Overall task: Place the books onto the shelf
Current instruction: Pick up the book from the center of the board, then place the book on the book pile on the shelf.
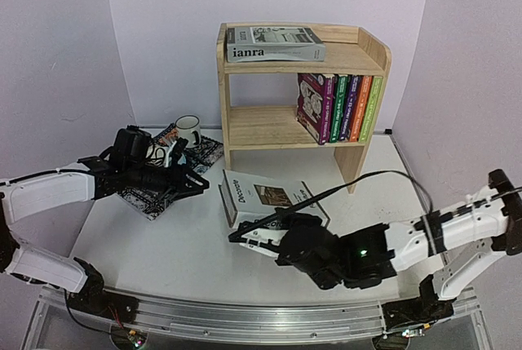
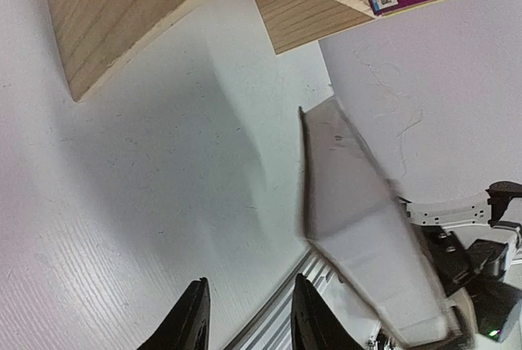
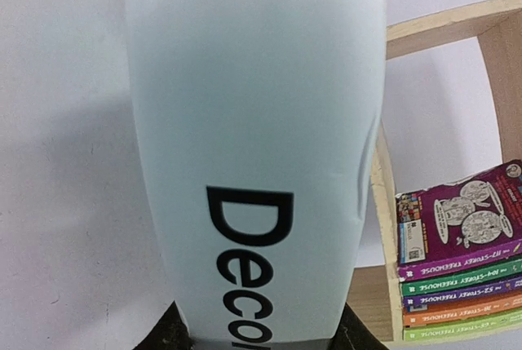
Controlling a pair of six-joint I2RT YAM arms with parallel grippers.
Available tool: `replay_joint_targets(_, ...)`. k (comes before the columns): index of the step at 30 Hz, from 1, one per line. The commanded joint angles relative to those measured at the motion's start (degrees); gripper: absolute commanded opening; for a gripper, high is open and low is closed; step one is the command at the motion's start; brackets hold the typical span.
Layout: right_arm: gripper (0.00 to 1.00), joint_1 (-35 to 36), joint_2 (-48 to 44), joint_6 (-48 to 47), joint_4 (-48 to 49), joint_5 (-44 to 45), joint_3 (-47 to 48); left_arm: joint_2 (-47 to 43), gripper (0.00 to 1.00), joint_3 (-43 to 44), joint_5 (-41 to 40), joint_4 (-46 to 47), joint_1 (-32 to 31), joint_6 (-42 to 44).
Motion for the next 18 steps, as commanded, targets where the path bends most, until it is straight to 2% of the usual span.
replay_joint_targets(1, 0.26, 0.33, -10.83, 1.96, -7.61, -9.71, 1.08, -3.37, 0.36, 2.67, -5.19, -4.82, 0.74, 2.54)
replay_joint_targets(7, 0.16, 0.33, -14.15, 4.49, -16.98, -12.75, 6.87, -7.31, 0.36, 4.89, -8.95, -6.76, 2.68, 2.90)
replay_joint_targets(13, 0.12, 0.33, -16.90, 1.95, -20.11, -13.49, 11.76, -12.86, 0.36, 5.37, -19.08, -9.53, 2.82, 3.68)
replay_joint_targets(18, 0.11, 0.33, -19.94, -3.13, -20.54, -16.05, 19.00, -16.39, 0.36, 4.58, -23.06, -10.03, 2.82, 4.19)
